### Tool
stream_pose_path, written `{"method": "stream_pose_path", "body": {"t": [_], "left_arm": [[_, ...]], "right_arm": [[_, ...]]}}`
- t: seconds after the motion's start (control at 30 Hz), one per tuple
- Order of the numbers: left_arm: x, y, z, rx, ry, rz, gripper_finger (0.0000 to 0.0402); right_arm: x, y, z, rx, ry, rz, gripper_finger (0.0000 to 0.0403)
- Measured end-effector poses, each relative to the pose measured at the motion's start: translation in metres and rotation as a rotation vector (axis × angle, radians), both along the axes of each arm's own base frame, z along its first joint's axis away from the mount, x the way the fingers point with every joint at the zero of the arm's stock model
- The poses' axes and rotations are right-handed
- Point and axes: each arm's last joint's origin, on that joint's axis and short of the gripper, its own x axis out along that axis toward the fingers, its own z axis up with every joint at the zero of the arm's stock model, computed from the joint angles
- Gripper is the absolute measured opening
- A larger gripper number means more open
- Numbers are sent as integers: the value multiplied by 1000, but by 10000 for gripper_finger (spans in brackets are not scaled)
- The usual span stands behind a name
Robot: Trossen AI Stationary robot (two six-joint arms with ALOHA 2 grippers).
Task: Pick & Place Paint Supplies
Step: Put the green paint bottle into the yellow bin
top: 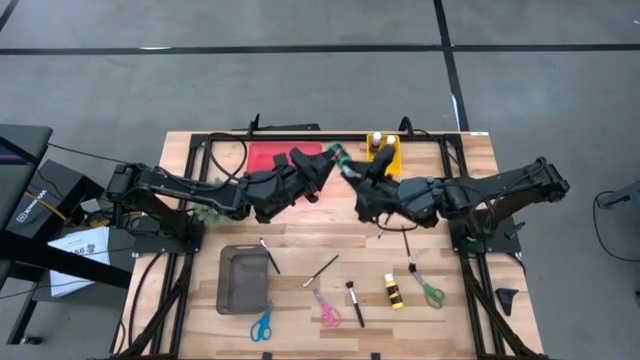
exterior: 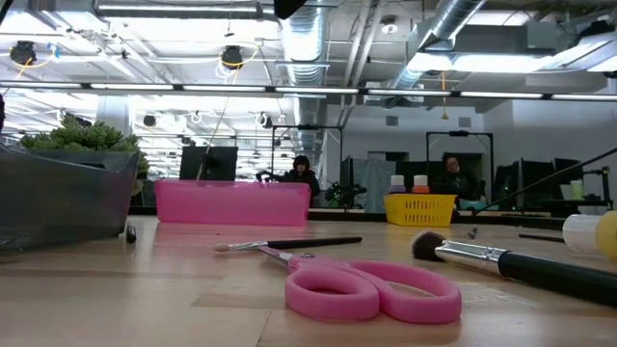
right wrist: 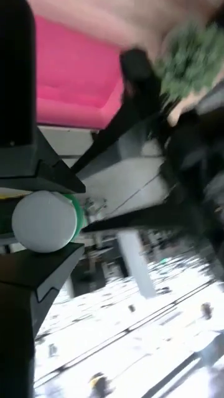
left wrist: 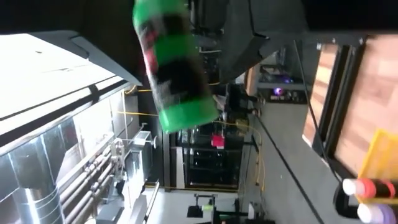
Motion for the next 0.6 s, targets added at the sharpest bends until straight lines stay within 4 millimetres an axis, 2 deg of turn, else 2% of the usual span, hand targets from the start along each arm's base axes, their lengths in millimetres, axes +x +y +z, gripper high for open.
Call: {"method": "stream_pose_path", "body": {"t": [0.17,0.33,0.6], "left_arm": [[-1,0,1,94,77,8,232],[-5,0,4,303,258,7,241],[-45,17,22,563,641,18,232]], "right_arm": [[-13,-16,11,65,-85,-89,110],[-34,-34,24,202,-228,-180,110],[-62,-68,14,538,-330,-322,110]]}}
